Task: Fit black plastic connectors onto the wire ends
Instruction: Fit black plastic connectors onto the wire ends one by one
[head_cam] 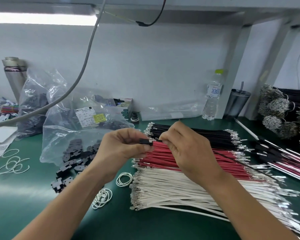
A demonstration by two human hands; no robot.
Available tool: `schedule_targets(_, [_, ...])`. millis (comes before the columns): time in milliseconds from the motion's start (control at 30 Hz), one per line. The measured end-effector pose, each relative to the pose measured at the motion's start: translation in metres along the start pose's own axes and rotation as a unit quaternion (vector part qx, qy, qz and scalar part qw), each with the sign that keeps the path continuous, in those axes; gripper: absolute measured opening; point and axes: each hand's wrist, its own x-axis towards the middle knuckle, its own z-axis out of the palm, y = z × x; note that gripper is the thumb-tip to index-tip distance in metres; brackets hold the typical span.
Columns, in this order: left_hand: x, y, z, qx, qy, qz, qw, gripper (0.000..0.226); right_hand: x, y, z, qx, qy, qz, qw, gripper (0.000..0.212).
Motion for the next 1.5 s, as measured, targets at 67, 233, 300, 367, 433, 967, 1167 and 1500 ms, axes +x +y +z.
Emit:
schedule_targets(67, [-0.001,0.0,0.001,0.017,-0.006,0.006,1.0,0.03,-0.001,0.001,-0.001,-0.008,-0.009,0.0,1.0,0.006])
schedule_targets(233, [-0.003,0.002,0.002,0.03,0.014,0.0,0.999,0.036,-0.001,0.0,-0.003,-0.03,-0.018,-0.015,0.999,0.014])
schedule_targets(300, [-0.003,0.003,0.002,0.047,0.007,-0.002,0.999,0.034,0.0,-0.002,-0.002,-0.019,-0.013,-0.02,1.0,0.012])
schedule_targets(367, [-0.005,0.002,0.003,0.07,-0.002,-0.001,0.998,0.03,-0.002,-0.006,0.001,0.005,-0.016,-0.023,1.0,0.004])
schedule_targets(433, [-0.006,0.0,0.005,0.079,-0.01,-0.002,0.997,0.029,-0.004,-0.01,0.005,0.03,-0.022,-0.016,0.999,0.008])
schedule_targets(967, [-0.003,-0.01,0.01,0.073,0.021,0.009,0.997,0.023,-0.002,-0.006,0.01,-0.005,0.002,0.025,1.0,0.01])
schedule_targets(1167, [0.005,-0.01,0.011,0.073,0.116,0.007,0.991,0.017,0.001,0.001,0.011,-0.074,-0.01,0.021,0.997,0.01])
schedule_targets(1500, [0.007,-0.005,0.003,0.054,0.162,0.007,0.985,0.018,-0.005,-0.002,0.027,-0.02,-0.133,0.1,0.986,0.008])
